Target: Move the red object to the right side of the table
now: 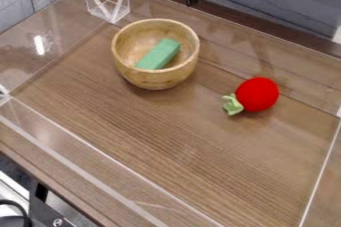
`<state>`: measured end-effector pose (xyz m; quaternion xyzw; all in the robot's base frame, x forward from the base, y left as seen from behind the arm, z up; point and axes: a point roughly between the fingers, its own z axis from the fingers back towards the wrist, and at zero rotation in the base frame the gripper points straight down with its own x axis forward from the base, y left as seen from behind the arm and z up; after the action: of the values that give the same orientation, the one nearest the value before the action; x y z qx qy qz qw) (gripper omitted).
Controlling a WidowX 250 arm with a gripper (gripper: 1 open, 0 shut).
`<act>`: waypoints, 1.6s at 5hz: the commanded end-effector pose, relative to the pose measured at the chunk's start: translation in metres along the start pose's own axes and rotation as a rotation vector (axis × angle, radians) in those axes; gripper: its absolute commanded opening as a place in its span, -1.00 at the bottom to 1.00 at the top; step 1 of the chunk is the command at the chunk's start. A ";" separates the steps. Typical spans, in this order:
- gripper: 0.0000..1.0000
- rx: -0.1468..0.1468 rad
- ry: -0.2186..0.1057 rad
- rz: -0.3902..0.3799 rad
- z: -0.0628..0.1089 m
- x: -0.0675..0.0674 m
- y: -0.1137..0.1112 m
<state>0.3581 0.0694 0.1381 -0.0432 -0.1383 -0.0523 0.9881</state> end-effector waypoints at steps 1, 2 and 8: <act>1.00 0.029 -0.039 -0.003 0.002 0.010 -0.001; 1.00 0.055 -0.046 0.053 0.026 0.020 0.002; 1.00 0.061 -0.029 0.086 0.013 0.013 -0.003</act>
<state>0.3658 0.0684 0.1246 -0.0288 -0.1116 -0.0004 0.9933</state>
